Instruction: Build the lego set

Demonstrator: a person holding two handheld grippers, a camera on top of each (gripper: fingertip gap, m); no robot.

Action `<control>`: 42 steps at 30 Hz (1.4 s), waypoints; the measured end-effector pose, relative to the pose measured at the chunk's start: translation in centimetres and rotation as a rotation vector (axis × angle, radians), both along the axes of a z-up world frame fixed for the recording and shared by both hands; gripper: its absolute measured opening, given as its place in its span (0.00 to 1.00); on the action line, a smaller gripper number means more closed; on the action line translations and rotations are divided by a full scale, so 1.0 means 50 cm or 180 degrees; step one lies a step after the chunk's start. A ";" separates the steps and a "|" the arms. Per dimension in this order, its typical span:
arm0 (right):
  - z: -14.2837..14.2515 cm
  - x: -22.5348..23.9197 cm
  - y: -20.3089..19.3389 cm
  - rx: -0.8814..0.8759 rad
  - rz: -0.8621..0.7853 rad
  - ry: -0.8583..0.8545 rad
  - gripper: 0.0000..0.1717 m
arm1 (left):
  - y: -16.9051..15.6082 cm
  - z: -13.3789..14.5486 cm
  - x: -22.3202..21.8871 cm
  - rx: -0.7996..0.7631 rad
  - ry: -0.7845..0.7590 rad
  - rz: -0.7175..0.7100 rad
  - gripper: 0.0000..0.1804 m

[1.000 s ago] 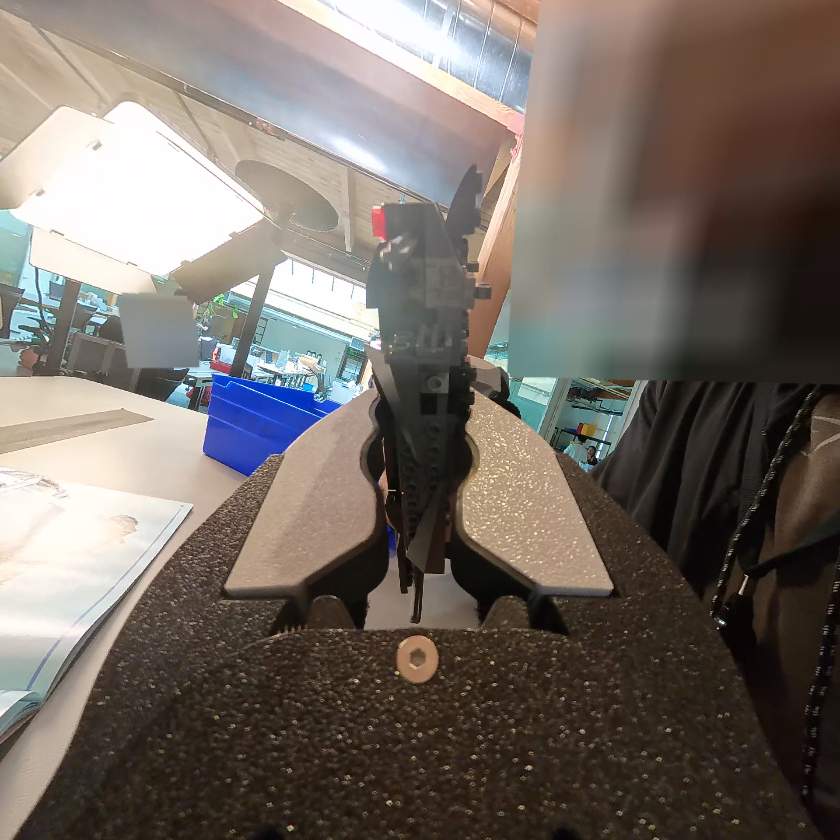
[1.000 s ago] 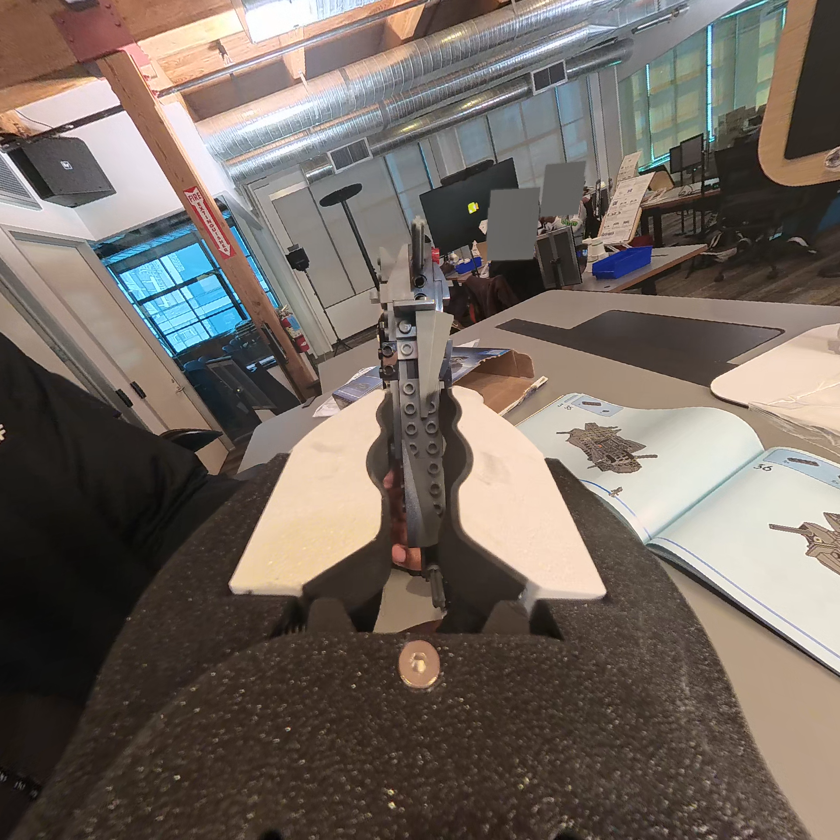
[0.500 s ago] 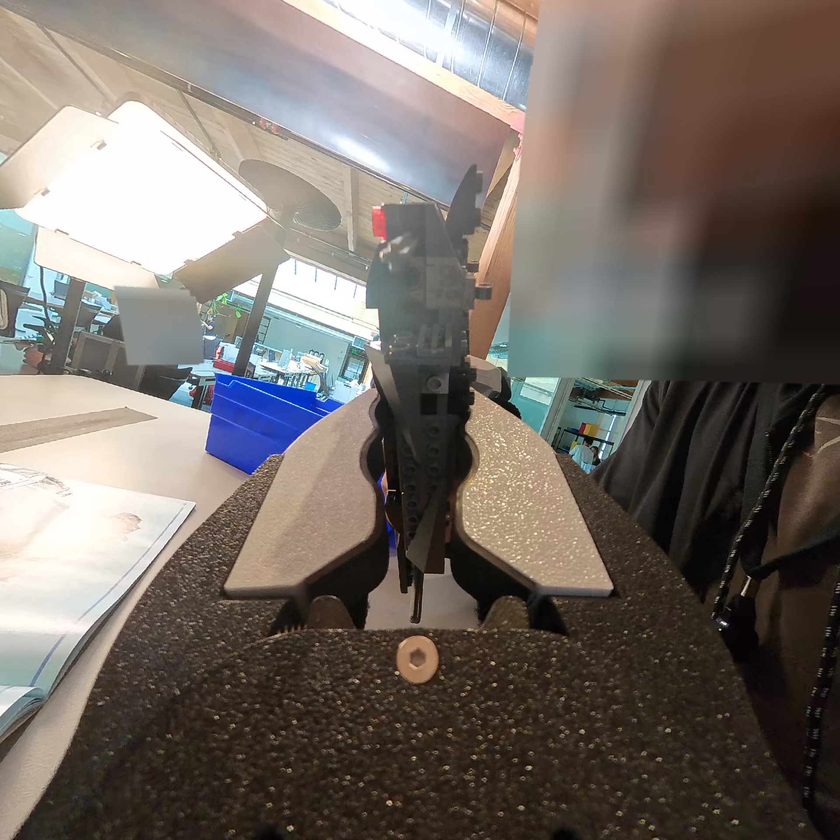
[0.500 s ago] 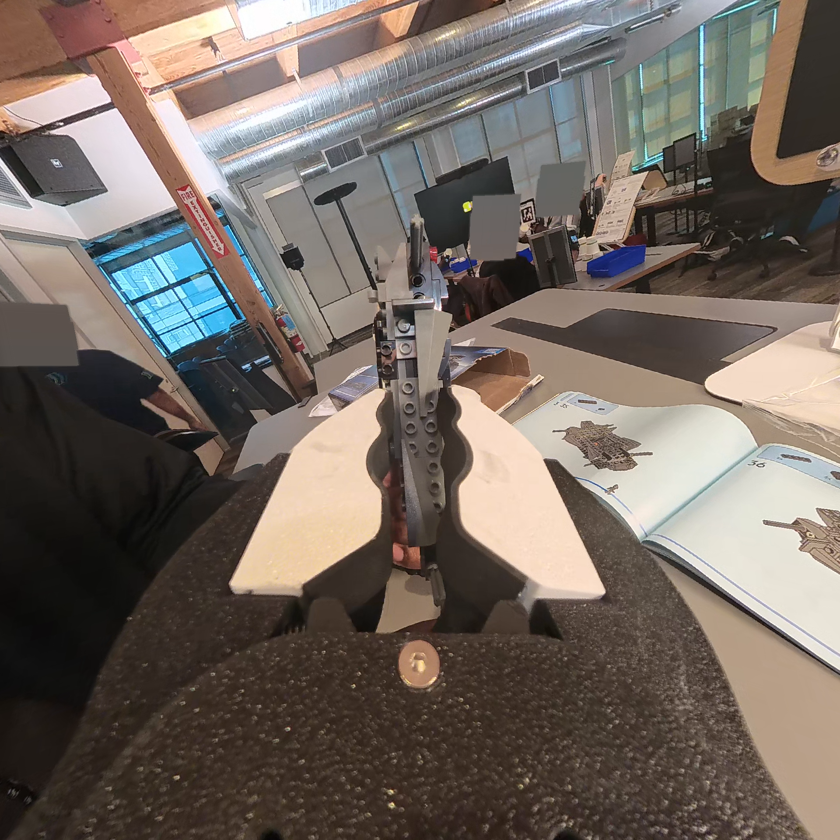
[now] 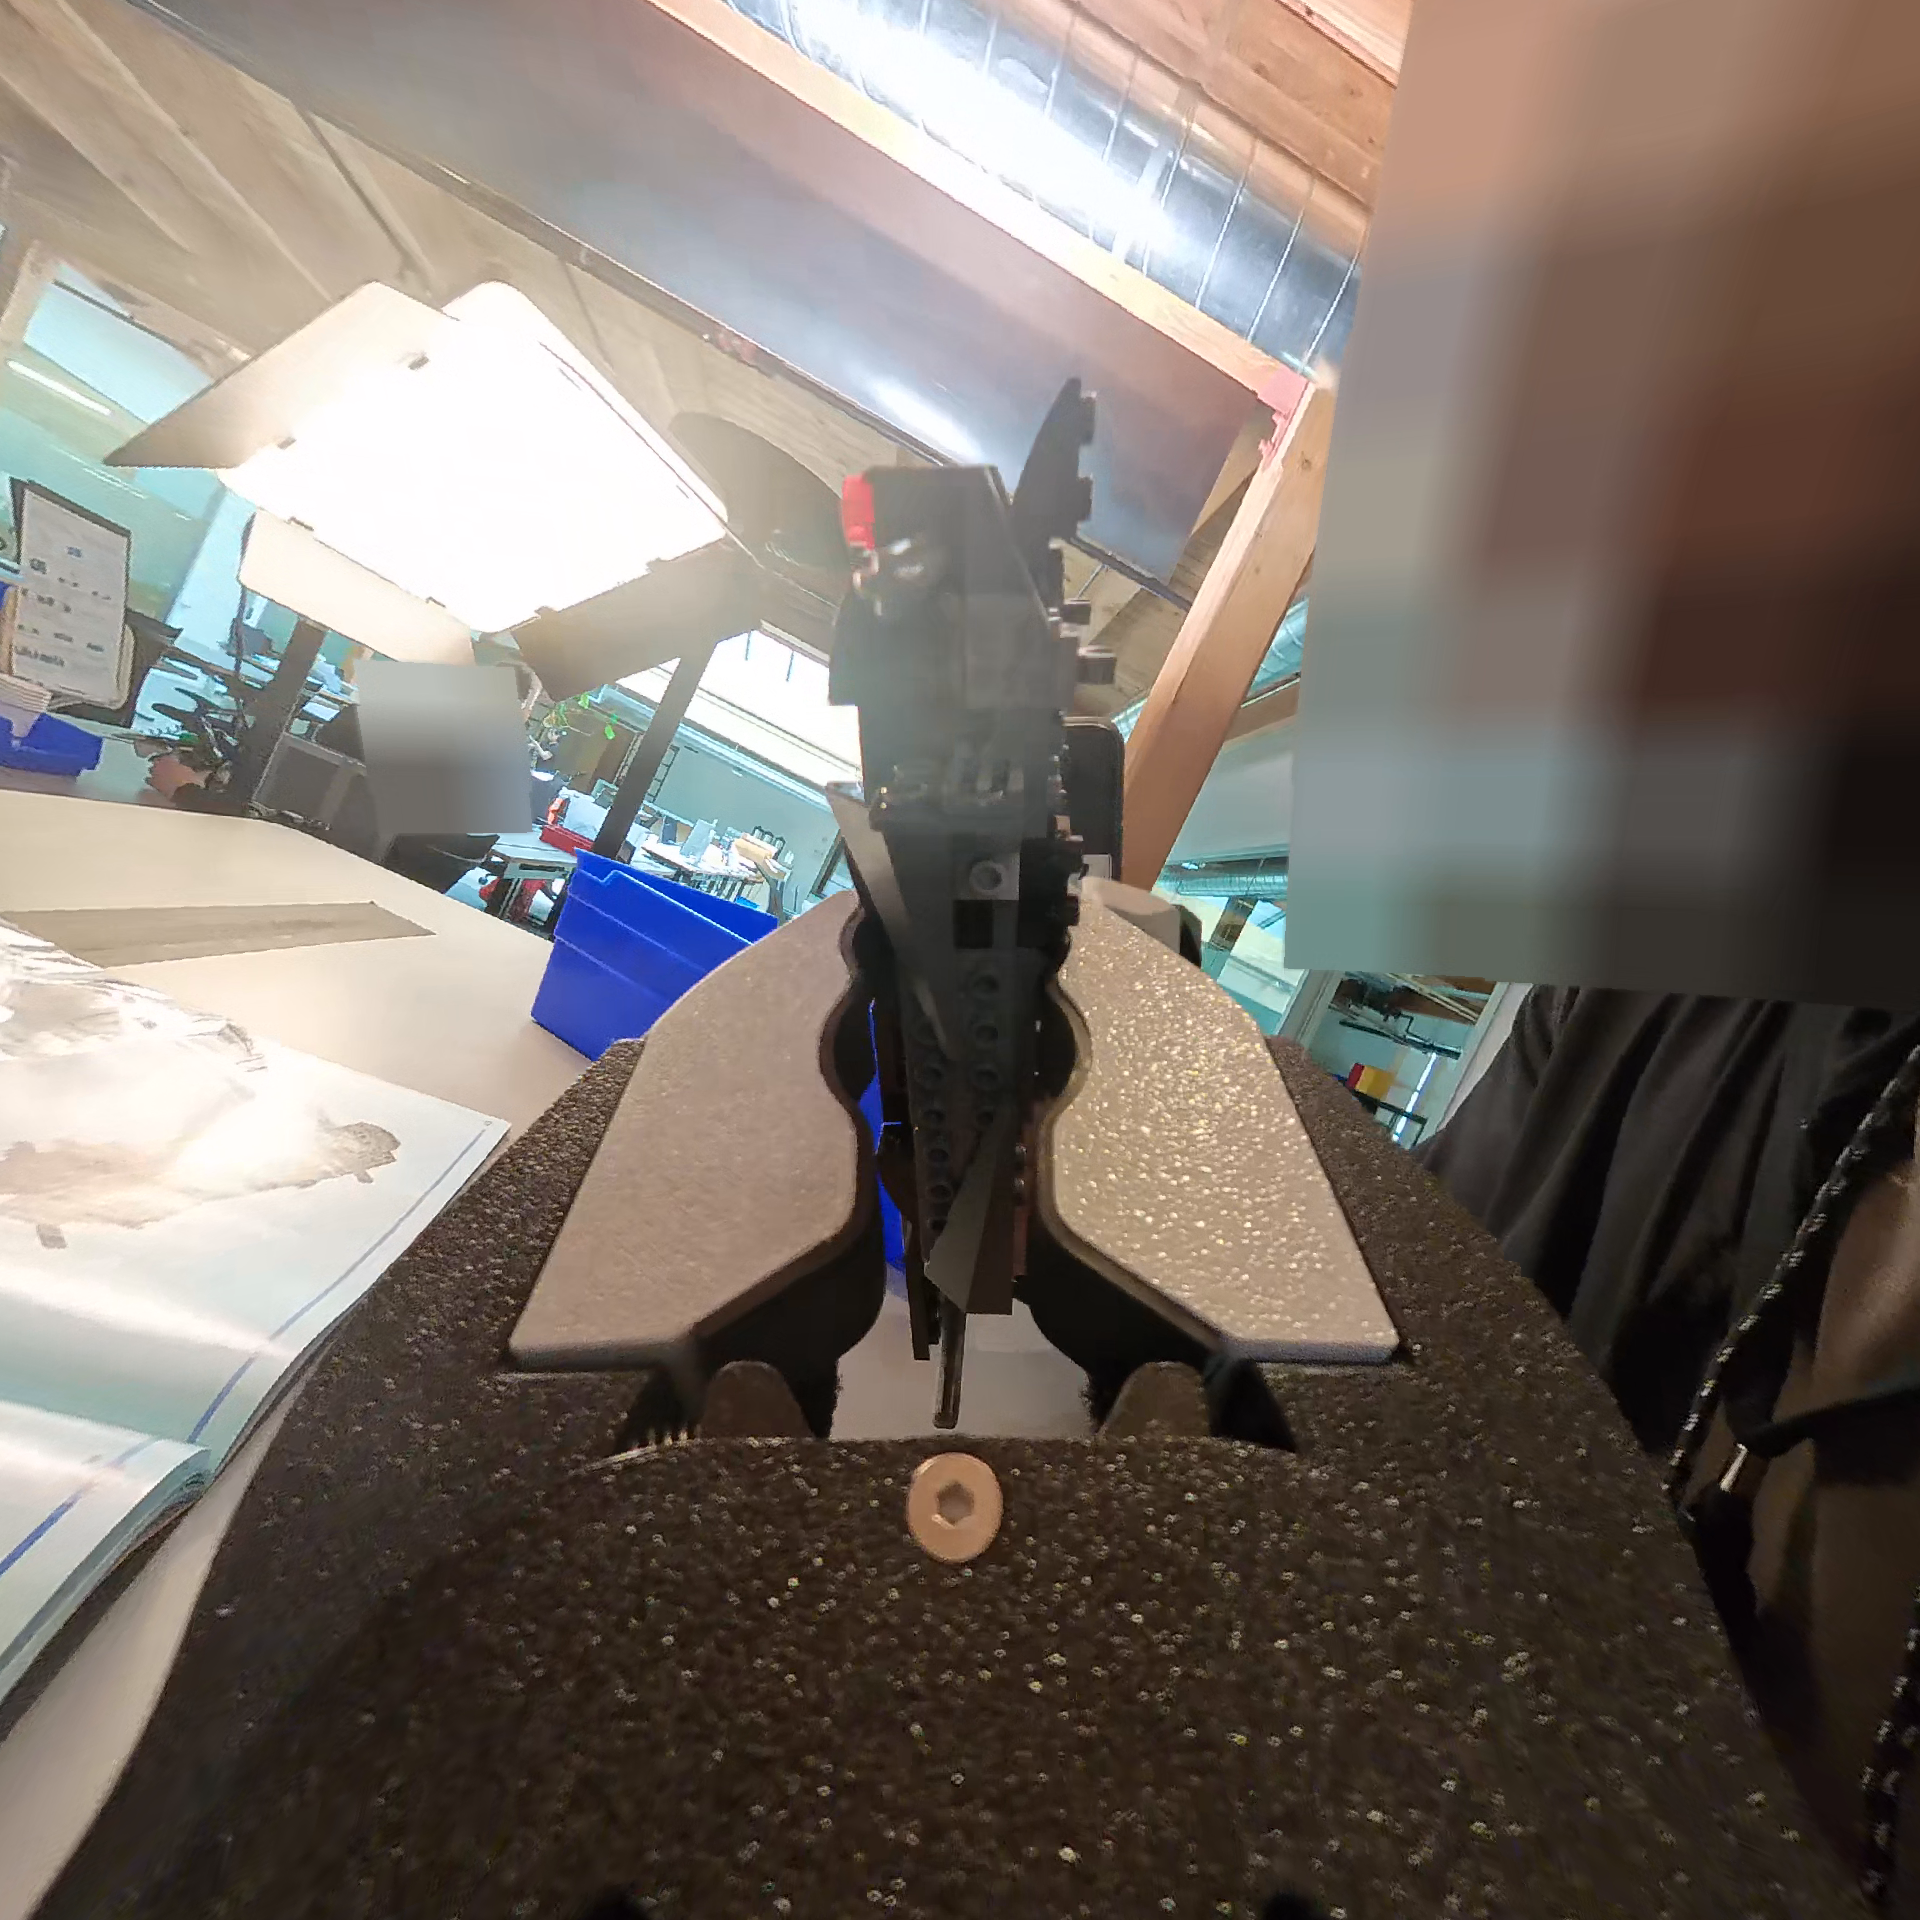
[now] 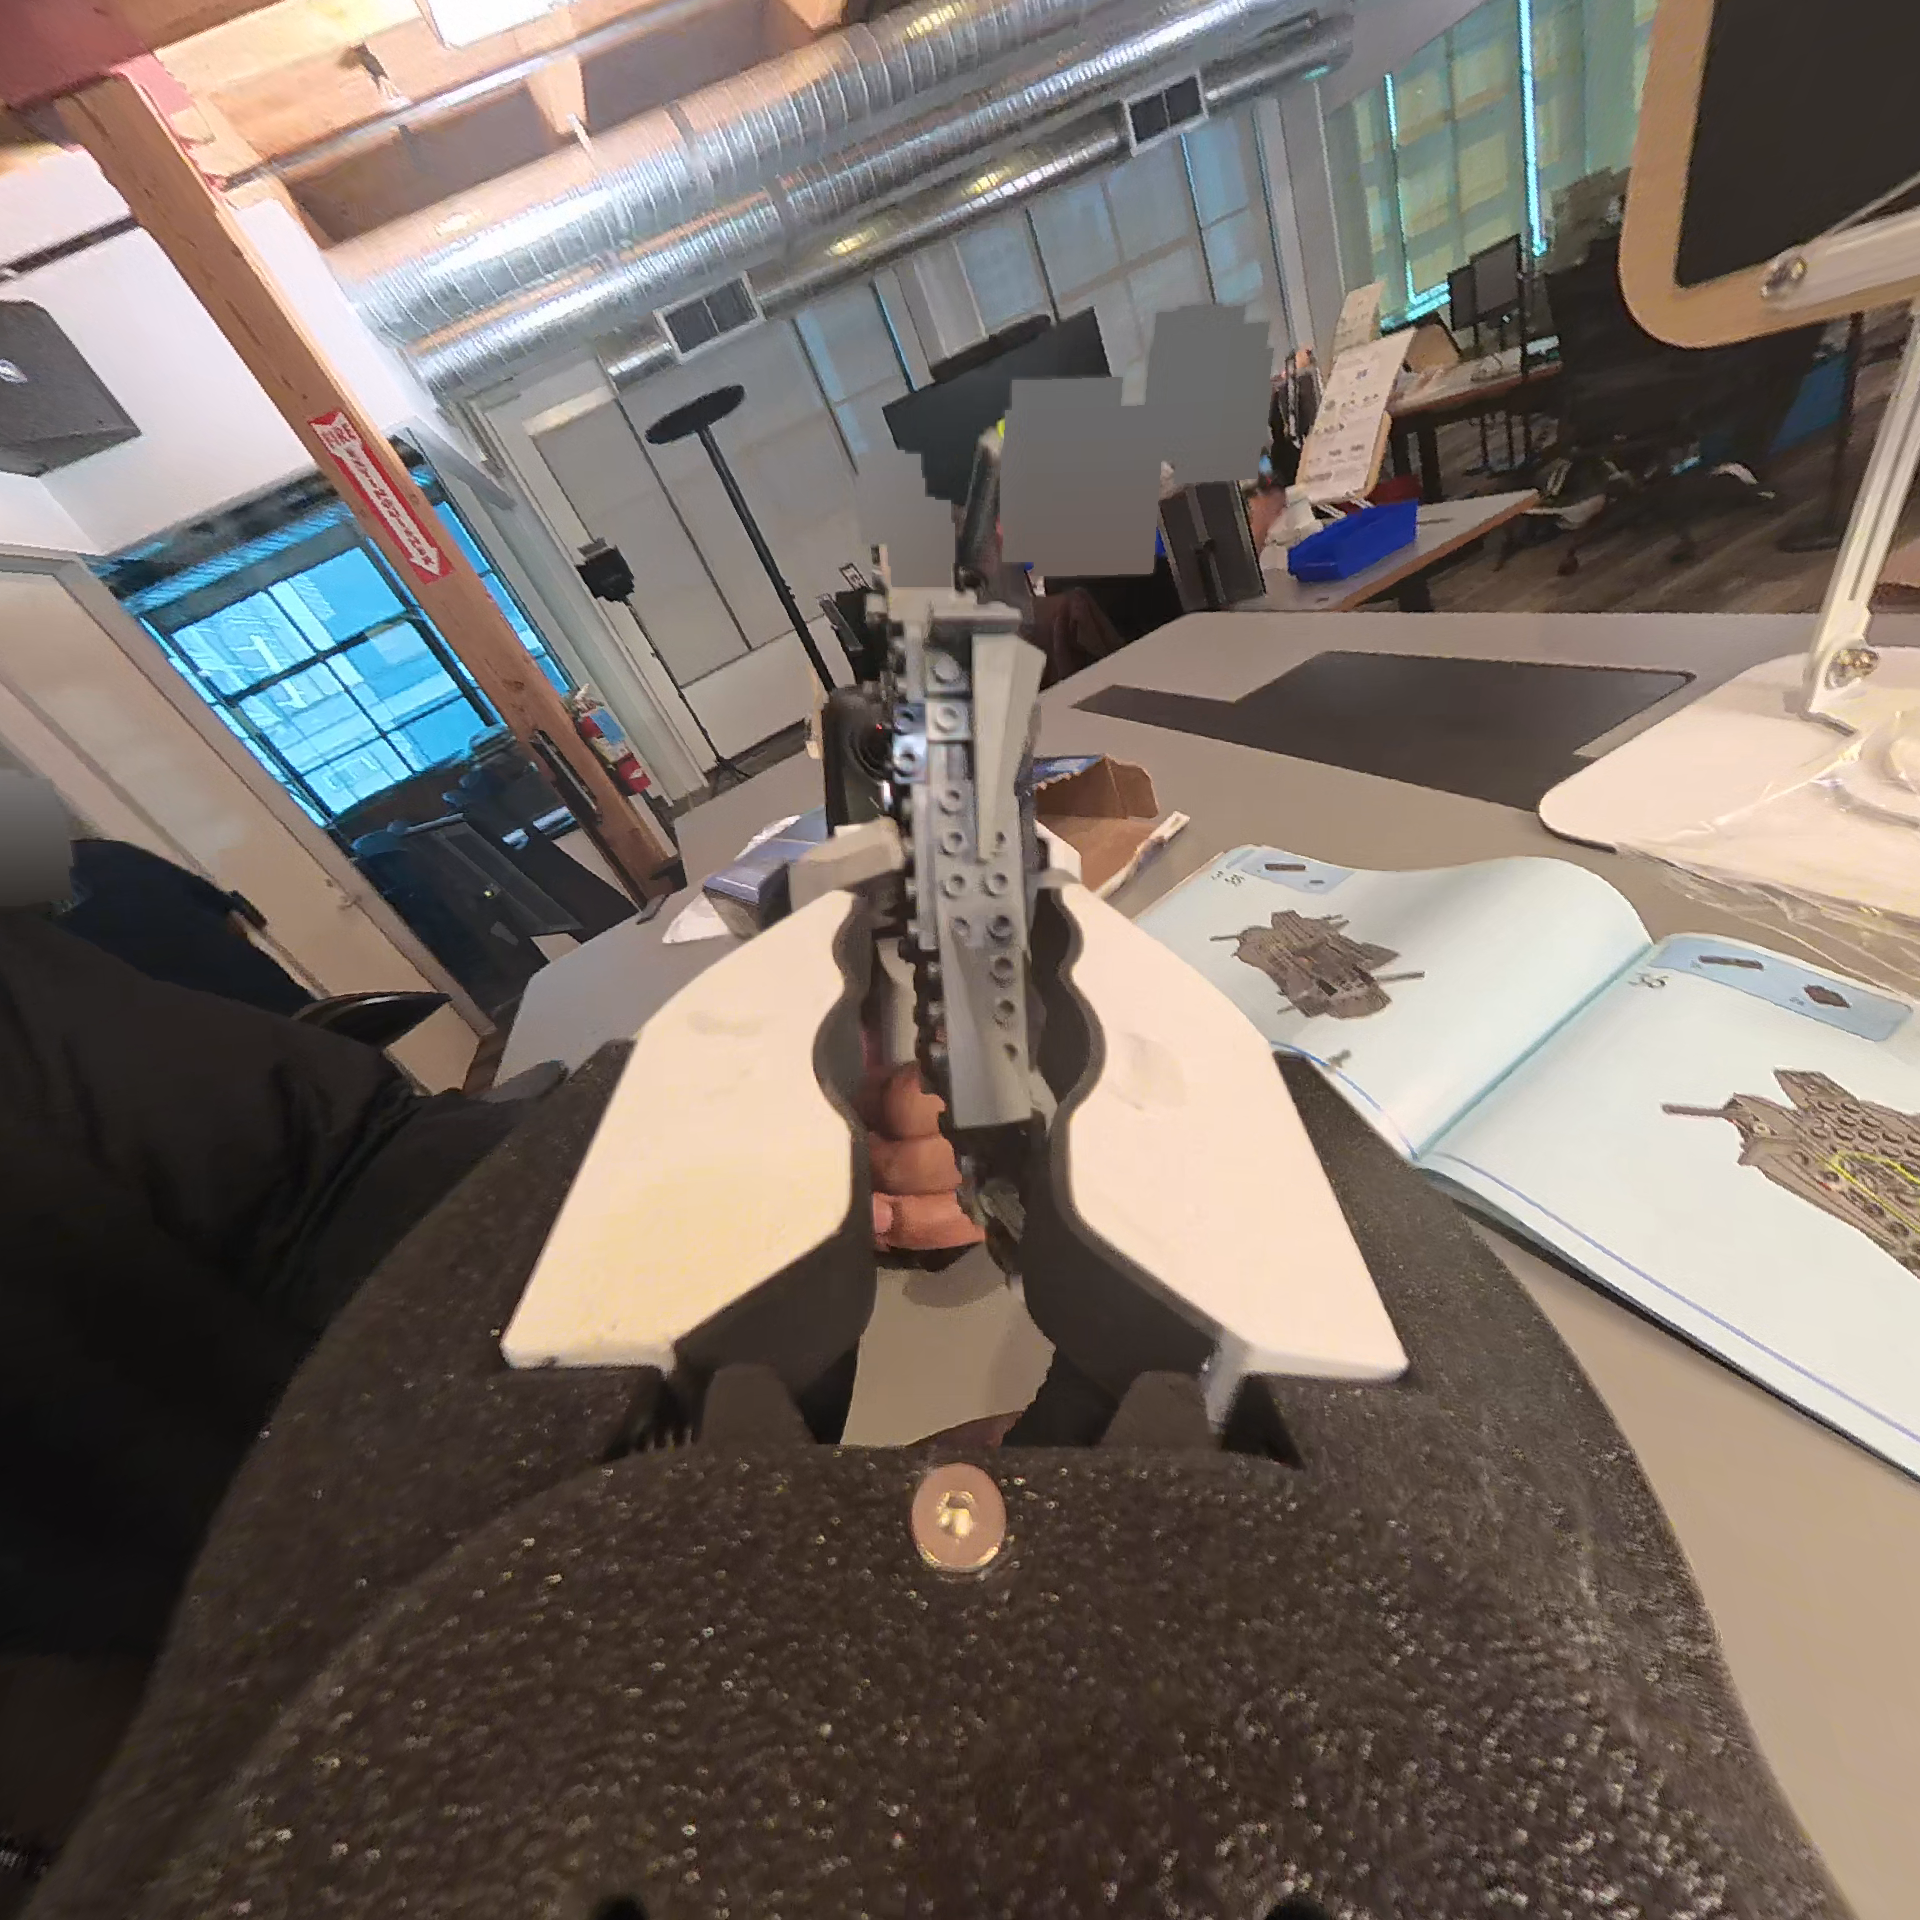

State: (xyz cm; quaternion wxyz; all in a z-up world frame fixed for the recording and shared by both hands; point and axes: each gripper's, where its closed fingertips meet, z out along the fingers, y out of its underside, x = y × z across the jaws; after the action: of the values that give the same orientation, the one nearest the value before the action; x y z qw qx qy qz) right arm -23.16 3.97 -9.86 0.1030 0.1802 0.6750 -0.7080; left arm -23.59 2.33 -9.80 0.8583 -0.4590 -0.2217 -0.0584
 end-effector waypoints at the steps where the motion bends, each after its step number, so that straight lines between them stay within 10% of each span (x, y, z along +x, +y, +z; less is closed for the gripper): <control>1: -0.007 -0.003 -0.002 0.0055 -0.0022 -0.0030 0.17 | 0.000 0.000 0.001 0.0011 -0.0002 -0.0011 0.16; 23: -0.030 -0.010 -0.010 0.0144 -0.0024 -0.0275 0.13 | 0.019 -0.018 -0.013 -0.0153 -0.0255 -0.0081 0.16; 31: -0.019 -0.057 0.027 0.0087 -0.0387 -0.0306 0.25 | 0.019 -0.162 -0.015 -0.1272 -0.1893 -0.0749 0.16; 42: -0.137 -0.091 0.022 0.0899 -0.0632 -0.0608 0.23 | 0.056 -0.244 0.042 -0.2097 -0.2253 -0.0954 0.18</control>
State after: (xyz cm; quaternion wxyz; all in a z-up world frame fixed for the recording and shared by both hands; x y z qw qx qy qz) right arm -27.72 5.06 -16.70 0.0699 0.3250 0.7337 -0.5926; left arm -21.49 5.13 -22.03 0.5223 -0.6843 -0.4375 -0.2599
